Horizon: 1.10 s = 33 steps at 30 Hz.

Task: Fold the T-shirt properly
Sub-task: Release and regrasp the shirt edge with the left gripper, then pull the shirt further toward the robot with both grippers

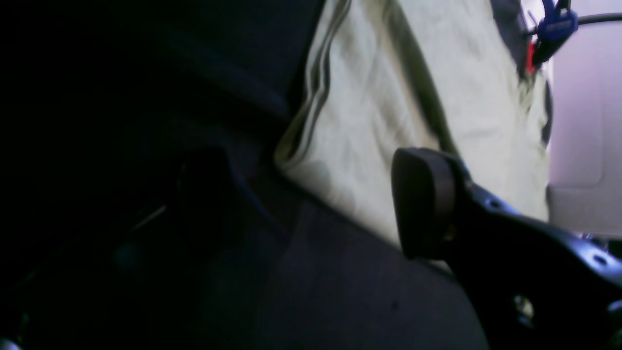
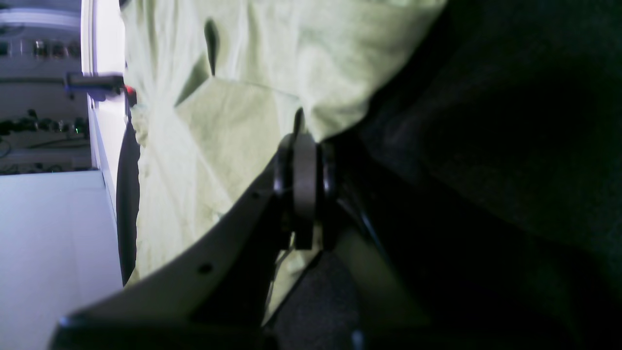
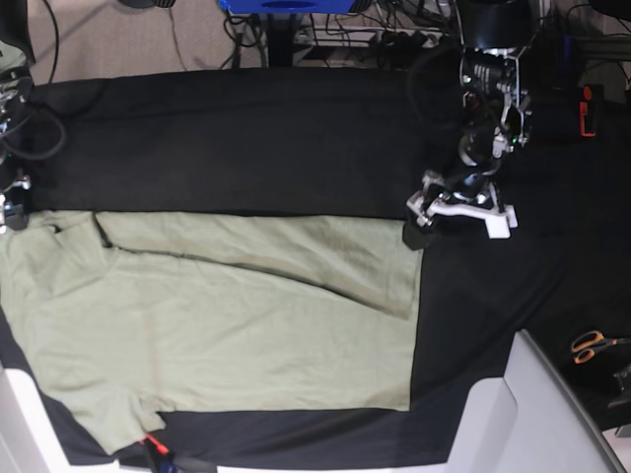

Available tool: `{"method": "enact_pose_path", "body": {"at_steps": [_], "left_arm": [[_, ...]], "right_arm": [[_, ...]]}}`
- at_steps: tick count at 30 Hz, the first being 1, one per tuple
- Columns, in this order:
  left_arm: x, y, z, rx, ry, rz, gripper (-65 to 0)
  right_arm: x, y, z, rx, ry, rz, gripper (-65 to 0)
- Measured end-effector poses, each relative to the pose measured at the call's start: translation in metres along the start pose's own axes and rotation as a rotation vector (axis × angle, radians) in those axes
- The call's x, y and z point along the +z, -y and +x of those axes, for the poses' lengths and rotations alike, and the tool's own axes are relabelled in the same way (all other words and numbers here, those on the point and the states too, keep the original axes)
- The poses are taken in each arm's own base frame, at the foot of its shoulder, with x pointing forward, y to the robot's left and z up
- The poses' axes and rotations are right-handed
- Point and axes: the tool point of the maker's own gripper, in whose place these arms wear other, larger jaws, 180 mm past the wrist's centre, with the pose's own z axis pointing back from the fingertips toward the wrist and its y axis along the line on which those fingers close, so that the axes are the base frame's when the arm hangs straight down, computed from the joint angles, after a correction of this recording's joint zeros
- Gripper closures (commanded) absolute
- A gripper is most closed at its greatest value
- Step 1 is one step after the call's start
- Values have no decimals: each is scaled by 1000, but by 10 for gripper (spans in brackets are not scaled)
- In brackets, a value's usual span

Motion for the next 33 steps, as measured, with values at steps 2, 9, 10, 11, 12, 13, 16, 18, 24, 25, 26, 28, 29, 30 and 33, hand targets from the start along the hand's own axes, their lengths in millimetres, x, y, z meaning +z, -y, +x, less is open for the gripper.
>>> {"method": "enact_pose_path", "body": {"at_steps": [2, 9, 10, 11, 12, 13, 16, 18, 24, 25, 26, 28, 29, 30, 33], "left_arm": [[-6, 5, -2, 18, 1, -8, -510], [-28, 39, -24, -23, -65, -77, -508], [-30, 40, -25, -18, -70, -78, -508], [-33, 42, -24, -11, -72, -82, -508], [-34, 43, -24, -7, -76, -83, -507], [-35, 43, -24, -4, -75, -83, -492], [-36, 41, -24, -1, -69, -72, -336], [-36, 33, -26, 0, -55, -44, -143], [-42, 23, -33, -4, -52, -12, 0], [-42, 23, -31, -4, -54, -11, 0], [-42, 23, -32, -4, -54, -12, 0], [-39, 24, -31, -6, -52, -18, 0], [-35, 24, -33, -3, -59, -18, 0], [-30, 23, -37, -5, -68, -21, 0], [-16, 20, -47, -20, -124, -31, 0]], "right_arm": [[0, 0, 0, 0, -2, 0, -2], [0, 0, -1, 0, -6, 0, 0], [0, 0, -1, 0, -6, 0, 0], [0, 0, -1, 0, -7, 0, 0], [0, 0, -1, 0, -6, 0, 0], [0, 0, -1, 0, -6, 0, 0], [0, 0, -1, 0, -6, 0, 0], [0, 0, -1, 0, -6, 0, 0], [0, -1, 2, 14, 0, -4, 0], [0, -3, 4, 21, 6, 1, 0], [0, -5, 5, 25, 9, 4, 0], [0, -6, 8, 32, 15, 8, 0], [1, -7, 11, 39, 18, 7, 0], [2, -8, 14, 50, 20, 8, 0], [5, -9, 25, 75, 43, 9, 0]]}}
